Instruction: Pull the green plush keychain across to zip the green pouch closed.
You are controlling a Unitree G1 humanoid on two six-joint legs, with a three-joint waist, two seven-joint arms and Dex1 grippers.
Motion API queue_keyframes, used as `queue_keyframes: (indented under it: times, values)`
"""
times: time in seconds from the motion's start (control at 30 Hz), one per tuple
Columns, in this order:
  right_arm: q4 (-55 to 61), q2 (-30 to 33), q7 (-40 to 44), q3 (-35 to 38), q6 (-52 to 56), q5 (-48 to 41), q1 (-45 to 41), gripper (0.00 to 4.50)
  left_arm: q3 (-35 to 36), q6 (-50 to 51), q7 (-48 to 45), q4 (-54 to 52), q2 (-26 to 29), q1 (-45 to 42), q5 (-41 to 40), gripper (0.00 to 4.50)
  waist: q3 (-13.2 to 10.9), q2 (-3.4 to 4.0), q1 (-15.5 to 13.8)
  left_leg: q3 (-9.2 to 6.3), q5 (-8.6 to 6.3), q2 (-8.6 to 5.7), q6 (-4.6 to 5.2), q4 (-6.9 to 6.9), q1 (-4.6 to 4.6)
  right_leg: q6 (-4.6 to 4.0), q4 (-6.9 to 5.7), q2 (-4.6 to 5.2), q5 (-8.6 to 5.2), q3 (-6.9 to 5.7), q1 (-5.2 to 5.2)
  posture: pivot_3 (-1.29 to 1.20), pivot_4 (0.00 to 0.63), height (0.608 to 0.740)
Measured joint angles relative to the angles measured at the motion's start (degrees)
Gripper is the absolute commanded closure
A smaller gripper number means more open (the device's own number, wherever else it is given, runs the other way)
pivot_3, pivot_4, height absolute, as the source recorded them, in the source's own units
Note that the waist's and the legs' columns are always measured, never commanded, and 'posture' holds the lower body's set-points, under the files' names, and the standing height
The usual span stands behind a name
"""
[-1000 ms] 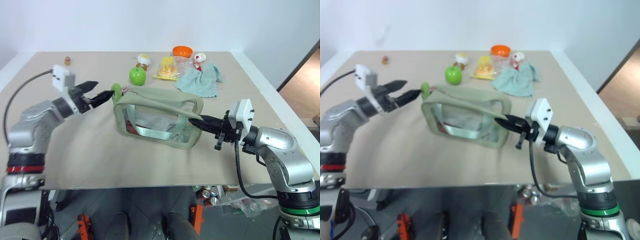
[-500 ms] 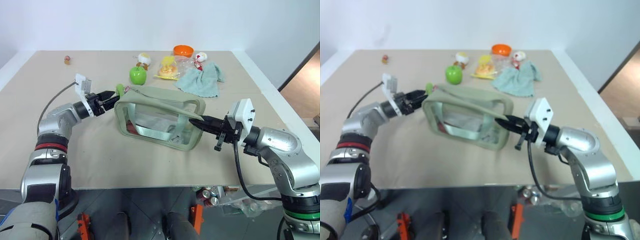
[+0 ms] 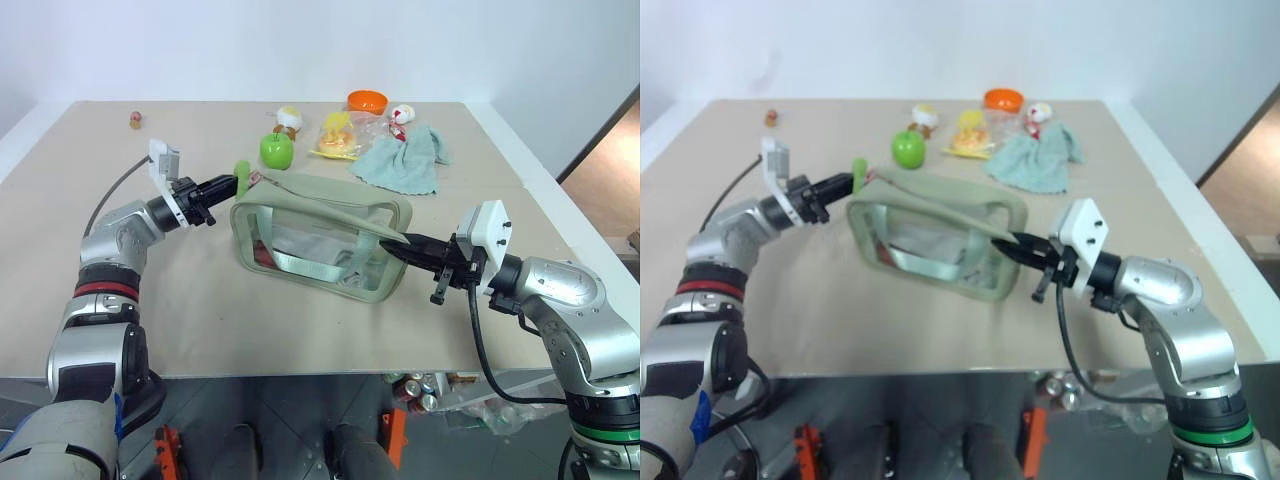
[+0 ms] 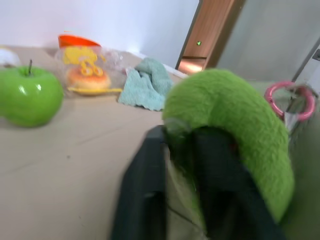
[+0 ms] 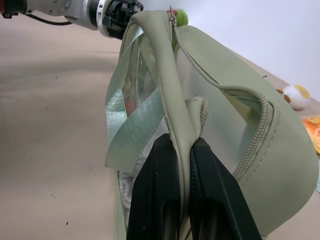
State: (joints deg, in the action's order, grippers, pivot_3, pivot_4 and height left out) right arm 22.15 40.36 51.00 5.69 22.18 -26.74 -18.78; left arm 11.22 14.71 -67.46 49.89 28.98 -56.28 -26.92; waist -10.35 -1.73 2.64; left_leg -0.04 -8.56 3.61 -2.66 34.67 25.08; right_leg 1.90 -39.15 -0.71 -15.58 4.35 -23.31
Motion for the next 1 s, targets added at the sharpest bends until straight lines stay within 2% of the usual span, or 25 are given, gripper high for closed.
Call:
queue_keyframes:
  times: [0.17, 0.4, 0.57, 0.7, 0.87, 1.0]
  values:
    - [-0.78, 0.0, 0.62, -0.12, -0.45, 0.06, -0.33, 4.5, 0.83, -0.48, 2.06, -7.21, 0.33, 0.32, -0.19, 4.48, 0.0, 0.0, 0.01, -0.01, 0.0, 0.0, 0.0, 0.0, 0.0, 0.0, 0.0, 0.0, 0.0, 0.0, 0.01, 0.0, 0.15, 0.74]
    - [-2.46, 0.0, 1.52, -0.16, -1.58, 0.14, -0.77, 4.5, 0.24, 2.75, 6.08, -24.8, -0.12, 0.72, -1.25, 4.48, 0.0, 0.0, -0.03, -0.02, 0.01, 0.0, -0.01, 0.07, -0.01, 0.03, 0.0, 0.02, 0.01, 0.0, 0.07, 0.0, 0.15, 0.74]
    - [-3.38, -0.01, 1.6, -0.43, -2.41, 0.52, -1.02, 4.5, -6.35, 5.63, 6.44, -33.01, -3.86, 0.71, -0.73, 4.48, 0.0, 0.0, -0.04, -0.04, 0.01, -0.02, -0.01, 0.22, -0.02, 0.07, -0.01, 0.02, 0.05, -0.01, 0.14, 0.0, 0.15, 0.74]
    - [-3.67, -0.25, 1.5, -0.75, -2.9, 0.92, -1.03, 4.5, -10.69, 7.53, 5.85, -34.92, -7.52, 0.71, -0.59, 4.48, 0.0, 0.01, 0.05, -0.04, 0.01, -0.02, -0.01, 0.25, -0.03, 0.08, -0.01, 0.0, 0.08, 0.01, 0.13, 0.0, 0.15, 0.74]
    - [-3.74, -0.74, 1.29, -0.8, -3.87, 1.22, -0.57, 4.5, -14.48, 10.61, 4.49, -35.42, -7.21, 0.71, 0.05, 4.48, 0.0, 0.01, 0.09, -0.06, 0.01, -0.01, 0.0, 0.23, -0.04, 0.07, -0.02, -0.03, 0.08, 0.01, 0.12, 0.0, 0.15, 0.74]
    - [-3.76, -1.14, 1.2, -0.8, -4.64, 1.28, -0.1, 4.5, -15.16, 13.09, 3.22, -36.08, -5.0, 0.71, 0.18, 3.39, 0.0, 0.02, 0.12, -0.06, 0.01, -0.01, 0.0, 0.23, -0.04, 0.07, -0.02, -0.02, 0.08, 0.02, 0.12, 0.0, 0.15, 0.74]
